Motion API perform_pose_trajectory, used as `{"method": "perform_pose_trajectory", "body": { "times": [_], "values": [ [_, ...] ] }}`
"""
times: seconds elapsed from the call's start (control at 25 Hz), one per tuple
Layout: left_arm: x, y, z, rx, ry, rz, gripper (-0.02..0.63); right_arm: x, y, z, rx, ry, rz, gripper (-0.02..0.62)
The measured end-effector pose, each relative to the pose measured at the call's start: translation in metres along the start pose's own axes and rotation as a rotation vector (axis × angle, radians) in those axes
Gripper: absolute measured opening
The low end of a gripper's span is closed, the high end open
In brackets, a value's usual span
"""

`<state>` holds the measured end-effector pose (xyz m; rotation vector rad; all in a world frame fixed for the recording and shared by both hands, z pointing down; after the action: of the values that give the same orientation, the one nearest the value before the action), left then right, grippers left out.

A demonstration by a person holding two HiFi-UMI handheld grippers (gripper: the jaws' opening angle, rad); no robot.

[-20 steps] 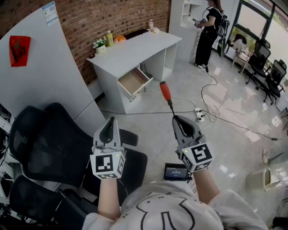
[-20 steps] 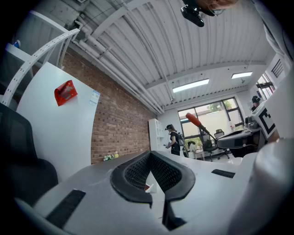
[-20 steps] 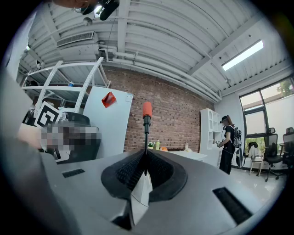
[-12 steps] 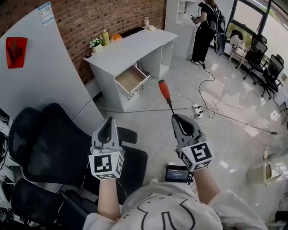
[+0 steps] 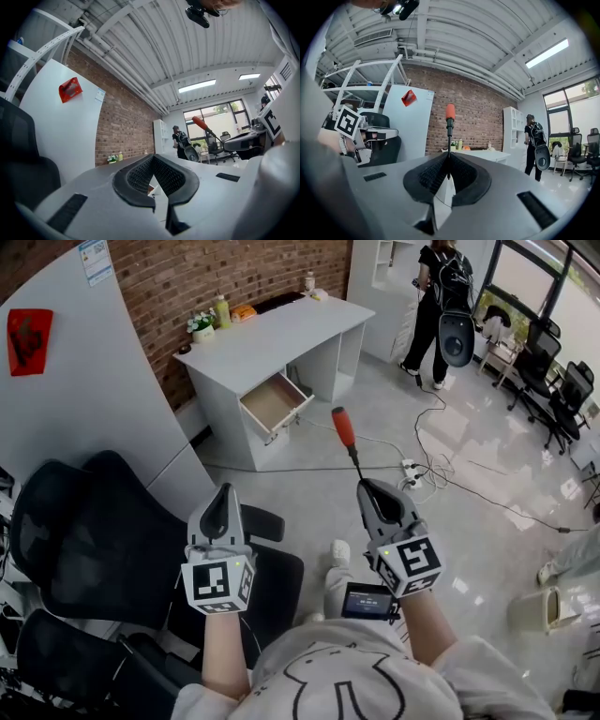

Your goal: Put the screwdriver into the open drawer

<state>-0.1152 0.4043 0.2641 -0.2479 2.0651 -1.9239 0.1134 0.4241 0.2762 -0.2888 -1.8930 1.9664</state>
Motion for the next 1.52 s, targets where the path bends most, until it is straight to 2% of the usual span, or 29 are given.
{"method": "perform_pose_trajectory", "body": {
  "times": [0.44,0.64,1.52],
  "values": [
    [0.011,-0.007,0.073,0.011,0.035,-0.005,0.011,-0.044,-0.006,0.071,0.002,0.05,0.017,0.025],
    [0.008,-0.008,0.123,0.016,0.049,-0.006,0.012,-0.081,-0.005,0.111,0.003,0.072,0.018,0.025],
    [0.004,-0.014,0.325,0.058,0.199,-0.004,0.012,-0.235,-0.016,0.281,0.031,0.236,0.022,0.025]
  ]
}}
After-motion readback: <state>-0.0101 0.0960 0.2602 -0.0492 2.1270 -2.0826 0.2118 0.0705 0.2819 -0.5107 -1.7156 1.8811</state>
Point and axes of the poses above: the fingertips, and each gripper's own axes: z forward along the fingers, x to its left, y out of its top, the point moved 1 cm from there along -z, backward along the fingers, and after that the axes turned 1 degree about x, right-handed, at the moved point
